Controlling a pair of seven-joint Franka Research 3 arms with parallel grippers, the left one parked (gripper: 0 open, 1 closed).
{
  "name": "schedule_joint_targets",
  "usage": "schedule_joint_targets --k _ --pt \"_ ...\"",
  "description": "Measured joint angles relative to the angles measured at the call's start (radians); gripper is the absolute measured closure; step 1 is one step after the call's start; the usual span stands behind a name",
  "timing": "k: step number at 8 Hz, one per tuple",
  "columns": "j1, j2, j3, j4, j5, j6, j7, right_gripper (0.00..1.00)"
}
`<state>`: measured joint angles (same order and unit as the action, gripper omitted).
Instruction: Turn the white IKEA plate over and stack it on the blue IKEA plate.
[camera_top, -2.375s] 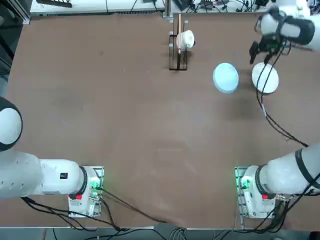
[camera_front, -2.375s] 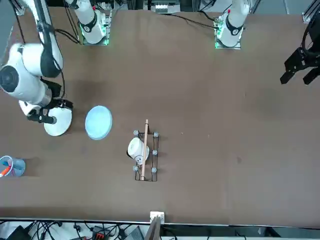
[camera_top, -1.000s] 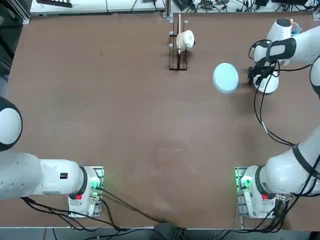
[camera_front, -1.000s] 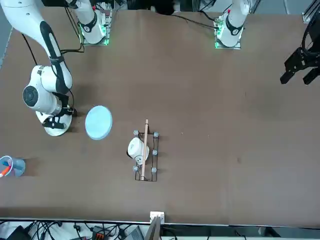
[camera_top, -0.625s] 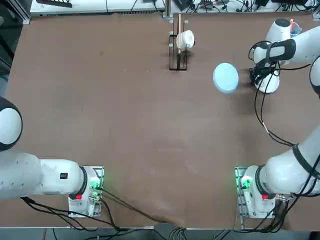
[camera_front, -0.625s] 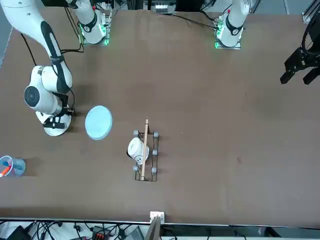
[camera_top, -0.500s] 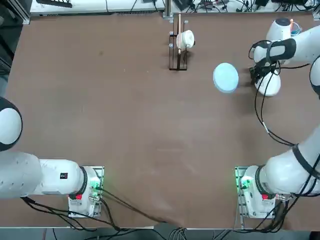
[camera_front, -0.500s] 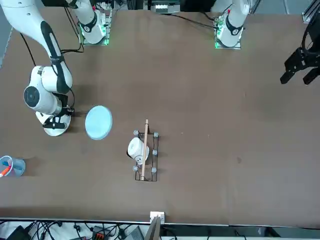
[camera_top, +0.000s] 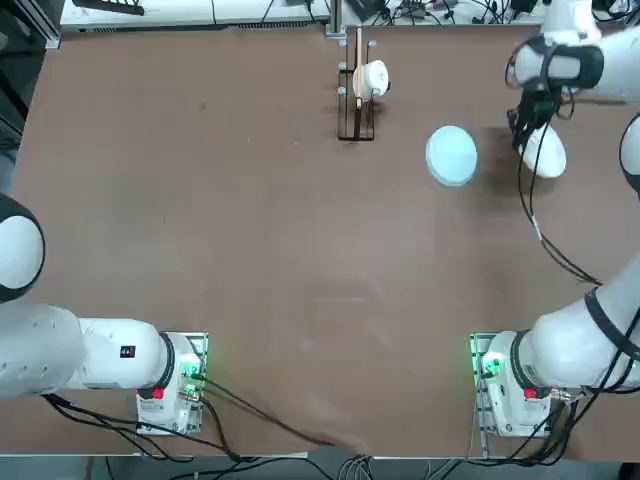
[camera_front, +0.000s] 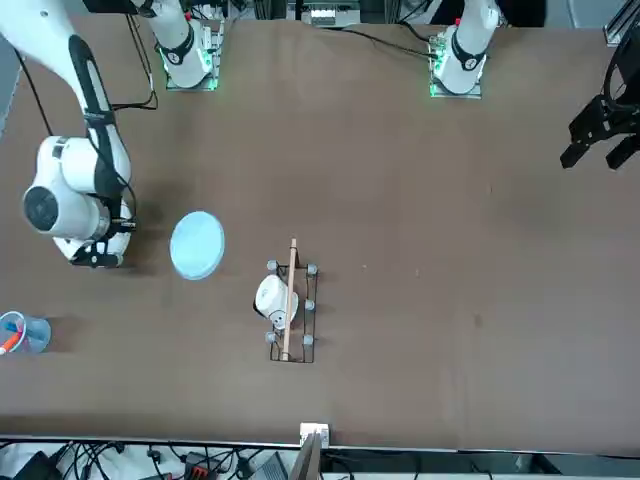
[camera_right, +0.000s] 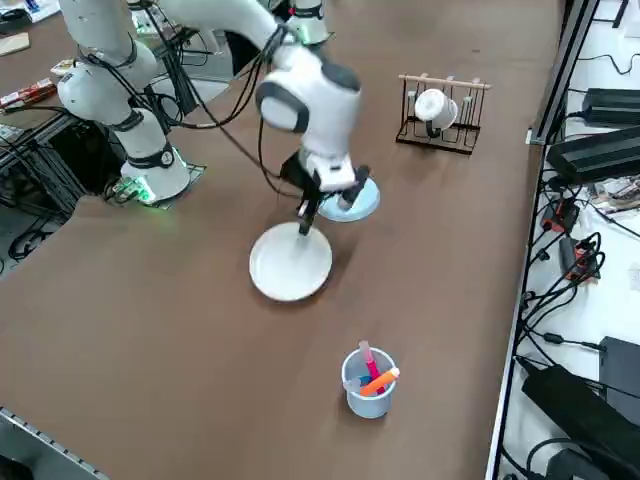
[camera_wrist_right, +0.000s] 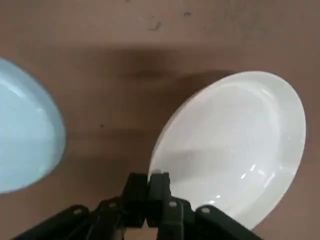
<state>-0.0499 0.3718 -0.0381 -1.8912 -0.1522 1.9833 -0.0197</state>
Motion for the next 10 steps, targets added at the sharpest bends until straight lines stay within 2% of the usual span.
schedule_joint_targets --k 1,2,4,5,7,10 --pt "0.017 -0.022 0.005 0.073 0.025 -0.100 -0.008 0.97" --pt "0.026 -0.052 0.012 0.124 0.092 -0.160 -0.048 0.97" --pt "0.019 -0.116 0.009 0.162 0.350 -0.277 -0.170 0.97" --pt "-0.008 -0.131 0.004 0.163 0.527 -0.340 -0.250 0.97" --pt "-0.086 -0.126 -0.004 0.162 0.788 -0.444 -0.392 0.97" --pt "-0.148 -0.070 -0.006 0.158 1.091 -0.644 -0.579 0.97"
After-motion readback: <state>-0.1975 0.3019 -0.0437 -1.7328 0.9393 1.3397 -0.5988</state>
